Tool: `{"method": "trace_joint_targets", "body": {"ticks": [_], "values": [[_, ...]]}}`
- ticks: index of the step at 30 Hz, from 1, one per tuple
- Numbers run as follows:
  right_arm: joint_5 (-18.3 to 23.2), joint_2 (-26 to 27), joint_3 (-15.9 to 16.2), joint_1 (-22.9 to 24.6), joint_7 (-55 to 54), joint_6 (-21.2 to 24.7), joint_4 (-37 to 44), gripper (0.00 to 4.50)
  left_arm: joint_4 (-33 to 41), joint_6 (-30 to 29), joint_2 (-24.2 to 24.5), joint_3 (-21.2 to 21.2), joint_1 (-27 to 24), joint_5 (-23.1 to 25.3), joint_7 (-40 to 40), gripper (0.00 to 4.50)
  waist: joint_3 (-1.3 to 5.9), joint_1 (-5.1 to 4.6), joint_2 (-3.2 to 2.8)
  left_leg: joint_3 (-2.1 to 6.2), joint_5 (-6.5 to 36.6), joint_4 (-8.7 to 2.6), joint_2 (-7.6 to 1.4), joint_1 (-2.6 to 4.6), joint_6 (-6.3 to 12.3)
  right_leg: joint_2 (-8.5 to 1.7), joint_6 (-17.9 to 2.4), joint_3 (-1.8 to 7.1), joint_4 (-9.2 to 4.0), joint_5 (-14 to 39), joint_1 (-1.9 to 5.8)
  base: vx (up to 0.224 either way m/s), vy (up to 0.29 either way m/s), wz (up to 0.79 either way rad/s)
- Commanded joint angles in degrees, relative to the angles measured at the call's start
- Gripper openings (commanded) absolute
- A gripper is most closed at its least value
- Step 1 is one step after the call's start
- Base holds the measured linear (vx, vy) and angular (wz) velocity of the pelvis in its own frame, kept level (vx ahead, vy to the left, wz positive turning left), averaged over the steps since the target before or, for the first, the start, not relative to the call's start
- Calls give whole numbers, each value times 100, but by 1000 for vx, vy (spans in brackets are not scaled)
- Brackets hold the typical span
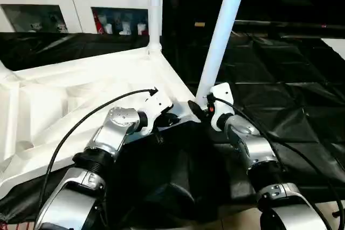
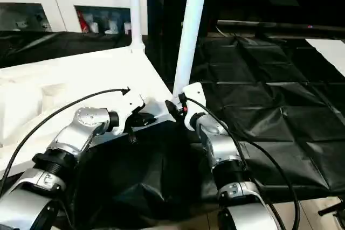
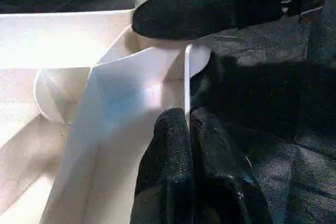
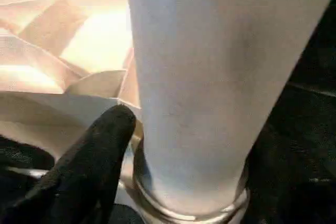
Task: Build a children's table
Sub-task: Rotate leg to tighten
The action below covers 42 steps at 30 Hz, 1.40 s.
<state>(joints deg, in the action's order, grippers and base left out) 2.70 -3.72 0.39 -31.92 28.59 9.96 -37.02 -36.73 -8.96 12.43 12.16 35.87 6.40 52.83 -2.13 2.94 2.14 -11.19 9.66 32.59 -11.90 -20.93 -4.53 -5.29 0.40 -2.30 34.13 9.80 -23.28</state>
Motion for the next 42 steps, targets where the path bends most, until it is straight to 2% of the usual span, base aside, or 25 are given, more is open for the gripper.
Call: {"method": "trace_joint_targets", "body": {"ticks": [1, 3, 9, 12, 13, 14, 17, 22, 27, 28, 30, 33, 37, 38, 40, 41, 42], "values": [[161, 83, 729, 118, 1097, 316, 242, 364, 271, 182, -161, 293, -98, -271, 493, 0, 306, 20, 9, 50, 1570, -385, -103, 43, 150, -210, -976, 156, -418, 1513, 232, 0, 0, 0], [138, -264, 933, 203, 1698, 341, 510, 364, 374, 232, 6, 291, -190, -346, 780, 0, 299, 24, 14, 48, 1516, -385, -110, 38, 178, -213, -1007, 154, -410, 1449, 234, 0, 0, 0], [228, -773, 1020, 241, 2517, 414, 738, 364, 539, 203, 288, 332, -297, -419, 1259, 0, 306, 49, 8, 33, 1434, -370, -123, 54, 221, -215, -1171, 160, -376, 1236, 231, 0, 0, 0], [338, -1145, 1232, 407, 3288, 654, 1163, 364, 679, 181, 472, 362, -391, -470, 1596, 0, 301, 70, 11, 33, 1426, -372, -128, 54, 220, -213, -1171, 158, -374, 1229, 236, 0, 0, 0], [342, -1153, 1236, 410, 3302, 658, 1171, 364, 683, 181, 477, 363, -394, -472, 1605, 0, 313, 89, 16, 37, 1349, -365, -135, 49, 246, -210, -1186, 153, -347, 1098, 263, 0, 0, 0], [424, -1331, 1346, 498, 3649, 769, 1390, 364, 799, 178, 603, 392, -474, -528, 1847, 0, 308, 86, 12, 33, 1321, -365, -138, 42, 261, -210, -1208, 153, -339, 1047, 256, 0, 0, 0], [438, -1410, 1372, 538, 3815, 799, 1473, 364, 895, 199, 728, 426, -556, -546, 2063, 0, 306, 110, 8, 14, 1310, -357, -145, 49, 292, -206, -1260, 151, -331, 1009, 246, 0, 0, 0], [517, -1451, 1386, 589, 3926, 887, 1579, 323, 991, 164, 836, 407, -629, -603, 2169, 0, 296, 90, 4, 25, 1486, -373, -139, 64, 155, -218, -1201, 160, -367, 1340, 224, 0, 0, 0], [528, -1468, 1458, 673, 4014, 1016, 1751, 281, 1050, 151, 855, 394, -652, -619, 2158, 0, 303, 96, 1, 26, 1392, -370, -139, 62, 161, -213, -1219, 158, -346, 1182, 231, 0, 0, 0], [517, -1435, 1454, 683, 3976, 1012, 1740, 274, 1027, 164, 820, 382, -630, -602, 2071, 0, 305, 97, 22, 20, 1376, -363, -138, 64, 170, -210, -1224, 158, -345, 1164, 231, 0, 0, 0], [444, -1346, 1409, 665, 3754, 912, 1607, 255, 932, 182, 735, 357, -564, -537, 1851, 0, 305, 99, 13, 22, 1361, -363, -135, 60, 171, -217, -1229, 158, -344, 1164, 231, 0, 0, 0], [348, -1109, 1240, 606, 3175, 789, 1314, 251, 740, 177, 567, 292, -436, -447, 1446, 0, 279, 75, 20, 22, 1583, -373, -123, 71, 103, -229, -1139, 167, -402, 1590, 195, 0, 0, 0], [194, -598, 850, 422, 1866, 721, 722, 242, 419, 88, 200, 197, -169, -347, 777, 0, 255, 24, 26, 75, 2049, -401, -104, 111, -114, -250, -771, 148, -519, 2709, 139, 0, 0, 0], [180, -490, 772, 383, 1606, 692, 618, 240, 353, 79, 121, 186, -113, -323, 642, 0, 250, 9, 26, 95, 2077, -415, -106, 88, -141, -256, -679, 142, -529, 2845, 150, 0, 0, 0], [178, -398, 697, 349, 1382, 695, 537, 229, 301, 73, 55, 181, -67, -308, 540, 0, 255, -8, 25, 95, 2179, -407, -98, 122, -149, -242, -611, 139, -560, 2956, 110, 0, 0, 0], [166, -89, 473, 201, 610, 734, 244, 229, 71, 12, -212, 163, 133, -211, 73, 0, 256, -8, 12, 96, 2184, -408, -99, 113, -134, -244, -608, 146, -567, 2909, 112, 0, 0, 0], [152, 14, 402, 150, 330, 737, 148, 229, -3, -11, -304, 161, 200, -180, -75, 0, 242, -29, 15, 88, 2197, -411, -90, 108, -149, -235, -604, 150, -574, 2935, 87, 0, 0, 0]]}}
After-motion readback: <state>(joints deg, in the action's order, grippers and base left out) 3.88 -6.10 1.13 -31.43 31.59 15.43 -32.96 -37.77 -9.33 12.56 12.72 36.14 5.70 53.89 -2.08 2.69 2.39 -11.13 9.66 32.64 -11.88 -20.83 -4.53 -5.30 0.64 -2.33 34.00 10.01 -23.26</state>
